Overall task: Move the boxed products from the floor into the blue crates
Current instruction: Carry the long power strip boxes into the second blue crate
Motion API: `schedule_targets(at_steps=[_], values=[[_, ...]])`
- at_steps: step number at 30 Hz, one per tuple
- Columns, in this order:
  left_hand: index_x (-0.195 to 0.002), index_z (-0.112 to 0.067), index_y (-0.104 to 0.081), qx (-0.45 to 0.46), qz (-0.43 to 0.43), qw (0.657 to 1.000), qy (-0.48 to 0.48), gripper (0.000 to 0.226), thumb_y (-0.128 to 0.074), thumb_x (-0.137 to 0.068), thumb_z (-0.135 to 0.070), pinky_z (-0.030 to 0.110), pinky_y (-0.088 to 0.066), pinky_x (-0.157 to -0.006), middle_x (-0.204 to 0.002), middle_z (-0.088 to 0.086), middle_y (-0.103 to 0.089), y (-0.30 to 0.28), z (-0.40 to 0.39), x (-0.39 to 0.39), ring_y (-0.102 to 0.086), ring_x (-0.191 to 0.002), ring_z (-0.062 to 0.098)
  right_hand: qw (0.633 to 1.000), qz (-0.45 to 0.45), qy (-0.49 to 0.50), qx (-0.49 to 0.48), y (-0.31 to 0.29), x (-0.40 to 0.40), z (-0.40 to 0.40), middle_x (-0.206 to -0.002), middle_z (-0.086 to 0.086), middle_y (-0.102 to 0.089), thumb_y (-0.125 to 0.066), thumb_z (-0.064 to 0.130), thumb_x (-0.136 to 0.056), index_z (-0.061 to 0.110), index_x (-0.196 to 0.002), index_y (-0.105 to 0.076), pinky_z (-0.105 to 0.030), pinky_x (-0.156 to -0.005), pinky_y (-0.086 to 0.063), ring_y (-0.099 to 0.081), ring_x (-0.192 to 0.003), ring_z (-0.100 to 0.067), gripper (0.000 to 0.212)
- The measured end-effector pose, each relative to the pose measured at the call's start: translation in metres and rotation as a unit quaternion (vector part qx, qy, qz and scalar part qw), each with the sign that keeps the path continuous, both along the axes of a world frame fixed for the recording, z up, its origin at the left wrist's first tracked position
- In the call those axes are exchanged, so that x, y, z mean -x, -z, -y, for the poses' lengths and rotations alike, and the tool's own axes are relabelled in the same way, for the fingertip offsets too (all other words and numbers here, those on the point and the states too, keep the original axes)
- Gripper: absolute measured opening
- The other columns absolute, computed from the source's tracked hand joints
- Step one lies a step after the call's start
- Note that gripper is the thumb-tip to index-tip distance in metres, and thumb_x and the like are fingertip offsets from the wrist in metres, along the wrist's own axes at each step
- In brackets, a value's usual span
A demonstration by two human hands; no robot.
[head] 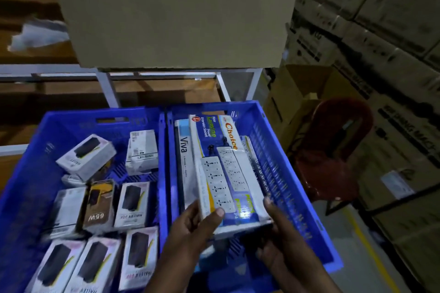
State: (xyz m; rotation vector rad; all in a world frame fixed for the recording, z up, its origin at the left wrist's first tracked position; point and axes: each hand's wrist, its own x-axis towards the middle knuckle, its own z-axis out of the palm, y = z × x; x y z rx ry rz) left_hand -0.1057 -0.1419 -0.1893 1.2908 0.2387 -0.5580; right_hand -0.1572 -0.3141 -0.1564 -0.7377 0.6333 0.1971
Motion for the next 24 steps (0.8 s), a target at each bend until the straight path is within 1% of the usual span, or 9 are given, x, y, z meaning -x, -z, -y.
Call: schedule_targets(at_steps=[2,5,7,9,12,14,16,20,24], values=[[-0.115,-0.018,-0.073,0.014,0.005,0.999,0.04,0.07,-0.084,-0.054,-0.049,0.04,-0.055,-0.095,-0.111,-0.002,-0.079,0.004,0.006,-0.003,-0.074,-0.107,0.018,1.0,0.001,0.023,0.009,-0.003,0.001,-0.003,-0.115,-0.032,-0.071,-0.062,0.021,-0.088,-0.007,-0.122,-0.07,-0.04,-0.07,-0.066,-0.077,-0.094,-0.036,0.045],[-0.128,-0.015,-0.065,-0.001,0.046,0.989,0.143,0.067,-0.084,-0.07,-0.04,0.022,-0.054,-0.094,-0.121,-0.006,-0.076,0.006,0.011,-0.01,-0.069,-0.116,0.008,0.995,0.015,0.092,0.023,-0.001,-0.001,0.003,-0.09,-0.028,-0.076,-0.06,0.011,-0.092,-0.009,-0.118,-0.068,-0.028,-0.045,-0.058,-0.076,-0.061,-0.027,0.034],[-0.141,-0.02,-0.055,-0.04,0.079,0.98,0.18,0.083,-0.085,-0.069,-0.05,0.022,-0.049,-0.106,-0.133,-0.012,-0.069,0.01,0.011,-0.015,-0.062,-0.126,0.001,0.991,0.009,0.128,0.046,0.008,-0.009,0.007,-0.101,-0.028,-0.075,-0.062,0.012,-0.09,-0.007,-0.119,-0.069,-0.031,-0.052,-0.062,-0.077,-0.069,-0.028,0.035],[-0.15,-0.037,-0.042,-0.094,0.11,0.973,0.182,0.102,-0.082,-0.063,-0.068,0.026,-0.042,-0.115,-0.145,-0.024,-0.056,0.009,0.01,-0.019,-0.051,-0.132,-0.008,0.981,-0.017,0.173,0.09,0.021,-0.021,0.015,-0.11,-0.026,-0.075,-0.066,0.014,-0.088,-0.004,-0.119,-0.07,-0.033,-0.062,-0.065,-0.077,-0.079,-0.03,0.036],[-0.159,-0.041,-0.018,-0.131,0.126,0.965,0.187,0.122,-0.08,-0.059,-0.074,0.015,-0.036,-0.113,-0.151,-0.034,-0.035,0.001,0.009,-0.023,-0.039,-0.133,-0.017,0.963,-0.053,0.227,0.134,0.033,-0.036,0.025,-0.095,-0.013,-0.077,-0.073,0.021,-0.084,0.004,-0.108,-0.072,-0.026,-0.05,-0.055,-0.066,-0.065,-0.021,0.029],[-0.157,-0.043,-0.013,-0.137,0.136,0.959,0.207,0.113,-0.084,-0.071,-0.06,-0.004,-0.032,-0.096,-0.148,-0.039,-0.03,0.003,0.009,-0.022,-0.037,-0.124,-0.027,0.957,-0.063,0.248,0.134,0.041,-0.04,0.03,-0.098,-0.014,-0.078,-0.073,0.023,-0.085,0.008,-0.105,-0.074,-0.025,-0.048,-0.051,-0.063,-0.068,-0.021,0.026],[-0.159,-0.042,-0.016,-0.168,0.16,0.946,0.225,0.108,-0.083,-0.075,-0.057,-0.011,-0.024,-0.09,-0.154,-0.034,-0.029,0.012,0.008,-0.02,-0.031,-0.132,-0.024,0.954,-0.071,0.257,0.136,0.047,-0.041,0.028,-0.109,-0.019,-0.077,-0.071,0.022,-0.086,0.005,-0.115,-0.073,-0.027,-0.05,-0.052,-0.067,-0.077,-0.025,0.034],[-0.162,-0.039,-0.011,-0.197,0.179,0.931,0.25,0.111,-0.079,-0.078,-0.062,-0.015,-0.016,-0.087,-0.156,-0.034,-0.022,0.022,0.006,-0.019,-0.019,-0.128,-0.034,0.958,-0.086,0.251,0.105,0.052,-0.05,0.022,-0.097,-0.014,-0.079,-0.065,0.014,-0.091,0.003,-0.115,-0.07,-0.023,-0.051,-0.057,-0.074,-0.066,-0.018,0.026],[-0.161,-0.043,-0.006,-0.2,0.19,0.928,0.25,0.107,-0.073,-0.081,-0.065,-0.014,-0.011,-0.085,-0.148,-0.039,-0.013,0.022,0.005,-0.021,-0.013,-0.135,-0.021,0.953,-0.075,0.284,0.072,0.047,-0.069,0.026,-0.082,-0.011,-0.079,-0.059,0.011,-0.096,0.004,-0.106,-0.069,-0.025,-0.051,-0.06,-0.075,-0.063,-0.017,0.016]])
